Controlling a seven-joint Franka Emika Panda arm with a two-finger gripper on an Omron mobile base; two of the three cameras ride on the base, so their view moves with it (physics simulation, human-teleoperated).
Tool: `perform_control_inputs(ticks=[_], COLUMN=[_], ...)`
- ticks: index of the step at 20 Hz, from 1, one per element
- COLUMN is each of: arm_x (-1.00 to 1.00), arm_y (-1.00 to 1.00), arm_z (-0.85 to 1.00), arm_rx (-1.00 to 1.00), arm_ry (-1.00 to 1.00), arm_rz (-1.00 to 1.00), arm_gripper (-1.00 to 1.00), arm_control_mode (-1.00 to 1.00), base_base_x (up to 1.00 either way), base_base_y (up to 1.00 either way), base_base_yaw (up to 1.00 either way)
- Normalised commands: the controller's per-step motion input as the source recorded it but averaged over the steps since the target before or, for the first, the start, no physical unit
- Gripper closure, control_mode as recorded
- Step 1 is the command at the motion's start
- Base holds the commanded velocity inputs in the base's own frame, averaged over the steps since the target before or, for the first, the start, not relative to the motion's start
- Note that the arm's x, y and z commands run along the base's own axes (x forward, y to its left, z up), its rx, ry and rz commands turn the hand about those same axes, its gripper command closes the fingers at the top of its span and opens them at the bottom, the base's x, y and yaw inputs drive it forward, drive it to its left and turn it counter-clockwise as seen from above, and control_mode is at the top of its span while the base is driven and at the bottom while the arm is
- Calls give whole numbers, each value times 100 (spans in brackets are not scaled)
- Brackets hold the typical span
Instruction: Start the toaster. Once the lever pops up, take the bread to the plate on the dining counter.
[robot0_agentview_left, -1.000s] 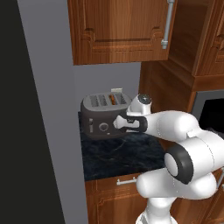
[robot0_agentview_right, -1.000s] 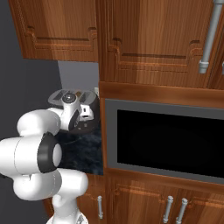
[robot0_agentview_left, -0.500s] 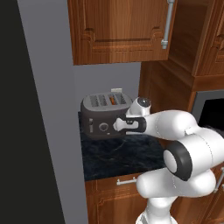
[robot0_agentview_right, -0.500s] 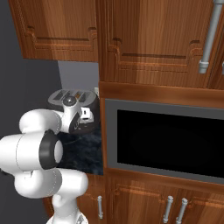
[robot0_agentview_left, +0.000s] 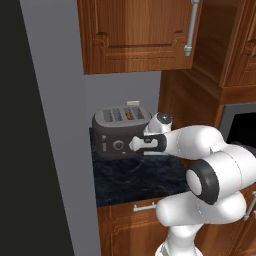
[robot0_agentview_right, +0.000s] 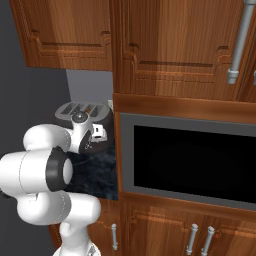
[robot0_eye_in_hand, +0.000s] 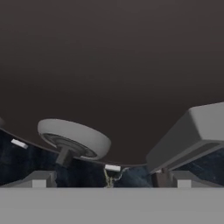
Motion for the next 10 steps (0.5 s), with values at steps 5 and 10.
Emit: perform_control_inputs(ticks=[5, 10], arm_x=[0, 0], arm_y=[0, 0], arm_z=[-9, -10], arm_rx=[0, 0], arm_ry=[0, 0], arm_rz=[0, 0], arm_gripper=[-100, -100], arm_control_mode=[-100, -100], base_base_x=[0, 0], base_base_y=[0, 0], base_base_yaw=[0, 0])
